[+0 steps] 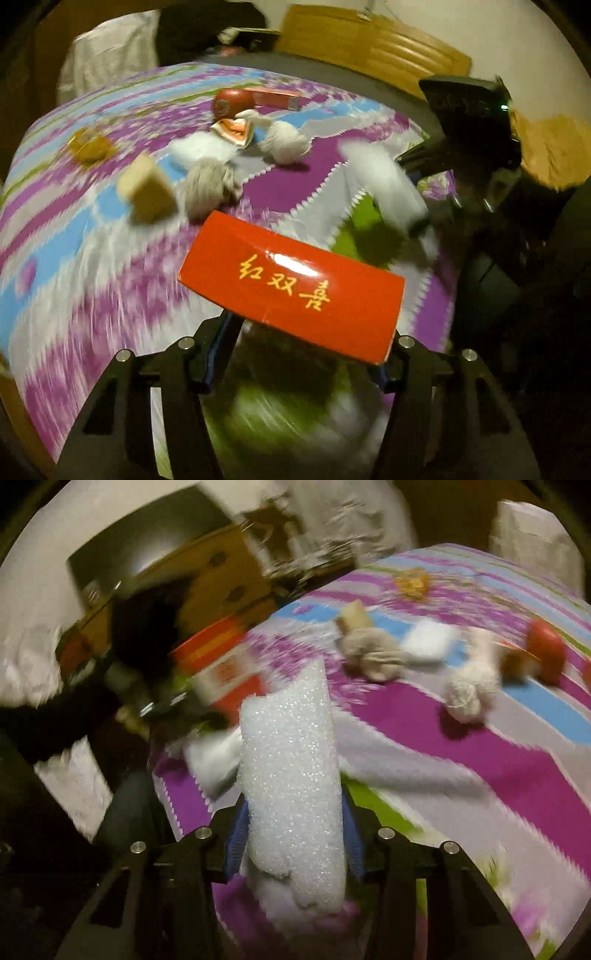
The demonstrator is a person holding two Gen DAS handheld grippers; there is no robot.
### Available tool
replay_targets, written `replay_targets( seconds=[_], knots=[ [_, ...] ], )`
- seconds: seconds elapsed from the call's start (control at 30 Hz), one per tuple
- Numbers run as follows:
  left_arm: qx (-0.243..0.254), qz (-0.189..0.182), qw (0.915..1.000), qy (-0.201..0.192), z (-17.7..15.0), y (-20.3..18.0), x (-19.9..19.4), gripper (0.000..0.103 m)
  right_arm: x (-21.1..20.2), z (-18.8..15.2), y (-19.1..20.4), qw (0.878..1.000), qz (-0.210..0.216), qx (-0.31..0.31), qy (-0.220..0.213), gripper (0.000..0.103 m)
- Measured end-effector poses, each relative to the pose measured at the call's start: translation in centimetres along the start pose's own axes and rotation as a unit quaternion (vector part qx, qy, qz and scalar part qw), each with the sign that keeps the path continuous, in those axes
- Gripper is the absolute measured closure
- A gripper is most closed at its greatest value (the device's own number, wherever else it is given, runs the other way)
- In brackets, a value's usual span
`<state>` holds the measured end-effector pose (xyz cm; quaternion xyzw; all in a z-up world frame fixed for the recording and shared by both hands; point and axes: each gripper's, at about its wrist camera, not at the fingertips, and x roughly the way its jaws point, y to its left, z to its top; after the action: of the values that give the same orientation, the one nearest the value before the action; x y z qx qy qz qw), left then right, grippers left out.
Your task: Collect trash
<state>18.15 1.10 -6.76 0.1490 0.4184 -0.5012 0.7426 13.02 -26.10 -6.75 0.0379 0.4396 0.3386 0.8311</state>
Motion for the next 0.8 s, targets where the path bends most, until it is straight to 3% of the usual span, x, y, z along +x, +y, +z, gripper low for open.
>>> replay_targets(
  seconds=[0.17,0.3,0.4,0.43,0.47,0.5,0.6,0.67,0.73,0.8],
  knots=[
    [-0.050,0.098,0.9936,-0.027,-2.7,-0.2,-1.6,0.046,-2.6,-1.8,-2.4,0.995,-0.038,0.080,-0.048,0.057],
    [-0.088,0.096,0.9899,-0.057,-3.3,0.8,-3.0,0.046,-2.6,-2.5,-2.2,0.992,-0.035,0.113,-0.053,0.057],
    [-0.108,0.064,0.9901,-0.064,-3.7,0.4,-4.2,0.046,-3.0,-3.0,-1.6,0.990,-0.022,0.124,-0.060,0.057],
    [-0.103,0.064,0.9903,-0.067,-3.7,0.2,-4.7,0.038,-3.2,-3.2,-1.3,0.990,-0.022,0.125,-0.065,0.056],
    [-0.096,0.085,0.9895,-0.067,-3.9,-0.1,-4.8,0.028,-3.1,-3.3,-1.2,0.990,-0.030,0.126,-0.063,0.055],
    [-0.093,0.108,0.9879,-0.060,-4.1,-0.2,-4.6,0.026,-2.9,-3.5,-1.2,0.990,-0.035,0.126,-0.057,0.055],
    [-0.109,0.141,0.9832,-0.039,-4.8,0.6,-4.0,0.026,-1.8,-4.6,-1.8,0.988,-0.081,0.129,-0.026,0.053],
    [-0.097,0.181,0.9779,-0.037,-5.0,0.7,-4.2,0.026,-1.6,-5.0,-1.9,0.986,-0.096,0.134,-0.029,0.052],
    [-0.077,0.222,0.9711,-0.042,-5.2,0.4,-4.9,0.025,-2.3,-5.1,-1.8,0.984,-0.091,0.146,-0.046,0.043],
    [-0.078,0.229,0.9689,-0.052,-5.2,0.5,-6.2,0.026,-2.8,-5.2,-1.3,0.983,-0.091,0.145,-0.061,0.033]
  ],
)
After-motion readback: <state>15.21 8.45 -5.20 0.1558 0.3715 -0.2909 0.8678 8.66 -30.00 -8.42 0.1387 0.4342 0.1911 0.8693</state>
